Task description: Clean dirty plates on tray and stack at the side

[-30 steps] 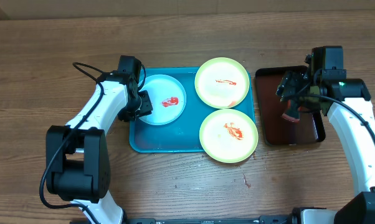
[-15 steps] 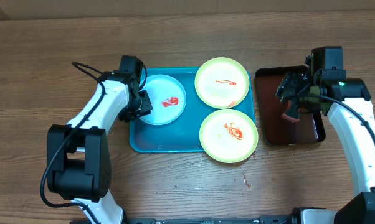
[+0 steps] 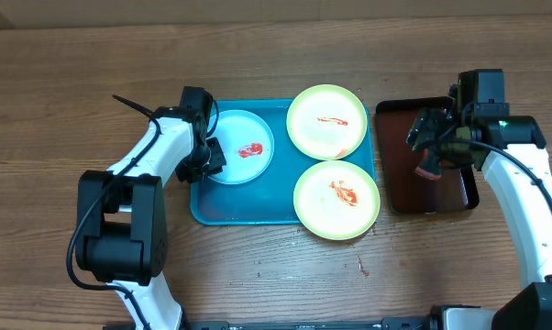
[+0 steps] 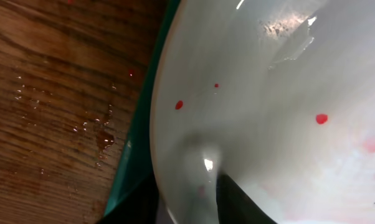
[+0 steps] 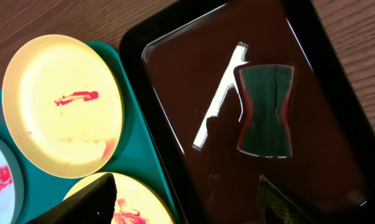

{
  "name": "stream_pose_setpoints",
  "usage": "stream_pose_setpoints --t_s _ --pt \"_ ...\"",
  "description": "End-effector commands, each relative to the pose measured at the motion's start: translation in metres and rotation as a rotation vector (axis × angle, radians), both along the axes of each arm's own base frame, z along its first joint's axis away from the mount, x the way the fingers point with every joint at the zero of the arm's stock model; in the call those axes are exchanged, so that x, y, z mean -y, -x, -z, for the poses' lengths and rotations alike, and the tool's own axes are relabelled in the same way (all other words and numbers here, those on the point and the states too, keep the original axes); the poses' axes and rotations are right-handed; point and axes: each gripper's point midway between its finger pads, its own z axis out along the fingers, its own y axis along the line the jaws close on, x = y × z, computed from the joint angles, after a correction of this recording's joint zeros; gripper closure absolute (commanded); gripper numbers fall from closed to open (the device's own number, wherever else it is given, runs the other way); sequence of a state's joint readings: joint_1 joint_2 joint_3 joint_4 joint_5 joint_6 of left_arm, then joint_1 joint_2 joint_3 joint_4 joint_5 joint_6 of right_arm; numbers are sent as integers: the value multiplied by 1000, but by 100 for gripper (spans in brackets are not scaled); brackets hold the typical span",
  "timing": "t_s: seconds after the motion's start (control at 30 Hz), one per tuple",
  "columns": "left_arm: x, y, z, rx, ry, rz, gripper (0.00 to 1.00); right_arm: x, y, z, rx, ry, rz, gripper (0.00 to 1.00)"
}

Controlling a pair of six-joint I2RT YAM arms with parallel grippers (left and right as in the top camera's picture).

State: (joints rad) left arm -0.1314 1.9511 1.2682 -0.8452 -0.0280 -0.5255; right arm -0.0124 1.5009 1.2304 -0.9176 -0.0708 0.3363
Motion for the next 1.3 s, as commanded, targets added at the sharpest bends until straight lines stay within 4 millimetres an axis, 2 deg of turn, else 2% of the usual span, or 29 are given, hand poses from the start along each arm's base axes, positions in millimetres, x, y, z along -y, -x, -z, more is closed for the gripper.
stream_pose_setpoints --t_s 0.0,0.07,0.23,0.37,0.5,0.63,0.73,0.9,1.1,1.27 --pt "1 7 22 -51 -12 1 81 2 -5 -9 27 11 6 26" --pt "1 3 25 -41 -10 1 96 4 -5 -9 27 20 11 26" --pt "2 -3 26 -17 -7 5 96 6 -2 -5 9 23 17 28" --pt "2 -1 26 -26 -8 27 96 17 -4 5 -20 23 45 29" --pt "3 2 26 -36 -3 61 96 34 -14 20 -30 44 39 30" --pt "3 2 26 -38 -4 114 96 41 -28 34 -20 95 -25 31" --pt "6 2 26 -41 11 142 96 52 -36 47 -32 150 0 33" --pt "18 0 26 -29 82 176 96 55 -46 81 -79 179 -49 41" --pt "20 -2 25 -21 91 177 96 57 -41 120 -174 177 -55 48" --pt "20 -2 25 -19 91 177 96 56 -30 144 -253 167 -54 53"
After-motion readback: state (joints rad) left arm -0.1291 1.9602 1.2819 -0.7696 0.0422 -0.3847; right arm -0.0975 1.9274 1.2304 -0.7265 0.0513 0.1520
